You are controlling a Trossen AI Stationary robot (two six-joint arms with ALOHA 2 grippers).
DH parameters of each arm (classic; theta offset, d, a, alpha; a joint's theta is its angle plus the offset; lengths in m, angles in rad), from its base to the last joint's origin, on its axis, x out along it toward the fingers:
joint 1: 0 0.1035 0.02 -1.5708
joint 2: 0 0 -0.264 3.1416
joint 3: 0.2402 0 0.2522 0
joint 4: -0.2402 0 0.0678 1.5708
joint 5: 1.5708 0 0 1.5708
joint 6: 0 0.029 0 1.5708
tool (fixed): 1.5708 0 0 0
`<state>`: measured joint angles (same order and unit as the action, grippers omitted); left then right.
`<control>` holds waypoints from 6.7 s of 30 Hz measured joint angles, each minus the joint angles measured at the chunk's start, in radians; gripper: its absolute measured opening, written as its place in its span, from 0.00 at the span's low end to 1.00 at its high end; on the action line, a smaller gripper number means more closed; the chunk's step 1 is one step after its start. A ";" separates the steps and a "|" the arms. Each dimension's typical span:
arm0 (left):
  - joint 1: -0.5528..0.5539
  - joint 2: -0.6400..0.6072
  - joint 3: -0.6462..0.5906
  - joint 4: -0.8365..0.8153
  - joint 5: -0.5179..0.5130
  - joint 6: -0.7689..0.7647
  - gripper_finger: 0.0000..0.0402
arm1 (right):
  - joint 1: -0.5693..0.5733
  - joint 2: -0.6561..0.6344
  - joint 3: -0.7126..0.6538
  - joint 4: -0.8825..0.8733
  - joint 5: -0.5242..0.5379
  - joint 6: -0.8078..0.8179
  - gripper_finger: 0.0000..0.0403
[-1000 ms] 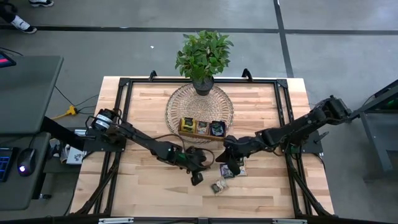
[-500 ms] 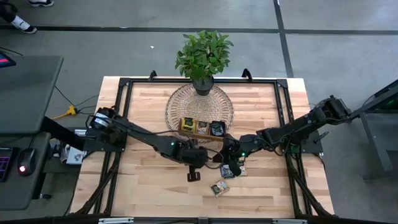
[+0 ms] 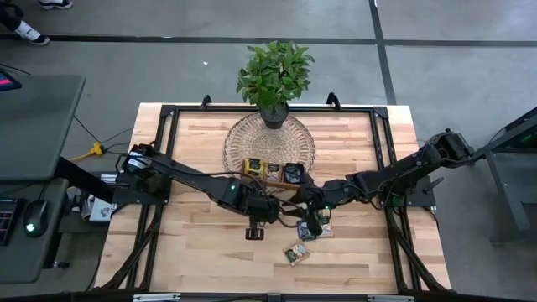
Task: Pick & Place Tea
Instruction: Put the brown tea bag into the middle section of the wooden organizer
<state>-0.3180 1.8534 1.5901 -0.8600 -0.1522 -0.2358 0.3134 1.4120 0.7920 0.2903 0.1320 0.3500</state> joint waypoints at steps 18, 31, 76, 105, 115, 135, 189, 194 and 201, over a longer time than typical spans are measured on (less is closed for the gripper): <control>0.018 0.000 0.088 -0.061 -0.063 -0.004 0.00 | -0.019 0.083 0.027 0.052 -0.036 0.008 0.53; 0.019 0.000 0.087 -0.058 -0.065 -0.023 0.00 | -0.026 0.154 0.047 0.089 -0.010 0.030 0.47; 0.016 -0.283 -0.251 0.015 -0.304 -0.318 0.40 | -0.032 0.049 0.042 0.021 0.232 0.051 0.00; 0.055 -0.560 -0.913 1.538 -0.301 -0.258 0.40 | -0.164 0.033 0.043 0.515 0.086 -0.070 0.00; 0.091 -0.540 -0.912 1.611 -0.236 -0.268 0.40 | -0.169 0.034 0.043 0.544 0.088 -0.070 0.00; 0.096 -0.393 -0.912 1.824 -0.251 -0.345 0.19 | -0.185 0.034 0.043 0.555 0.048 -0.063 0.00; 0.095 -0.394 -0.912 1.634 -0.127 -0.376 0.00 | -0.409 -0.059 0.654 -0.854 -0.483 -0.154 0.42; 0.095 -0.394 -0.912 1.604 -0.177 -0.370 0.00 | -0.419 0.052 0.891 -1.098 -0.479 -0.246 0.42; 0.096 -0.395 -0.839 1.428 -0.199 -0.324 0.00 | -0.404 0.234 1.041 -1.295 -0.479 -0.331 0.42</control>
<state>-0.2222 1.4586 0.7506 0.5676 -0.3508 -0.5594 -0.0907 1.6459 1.8328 -1.0045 -0.3466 0.0186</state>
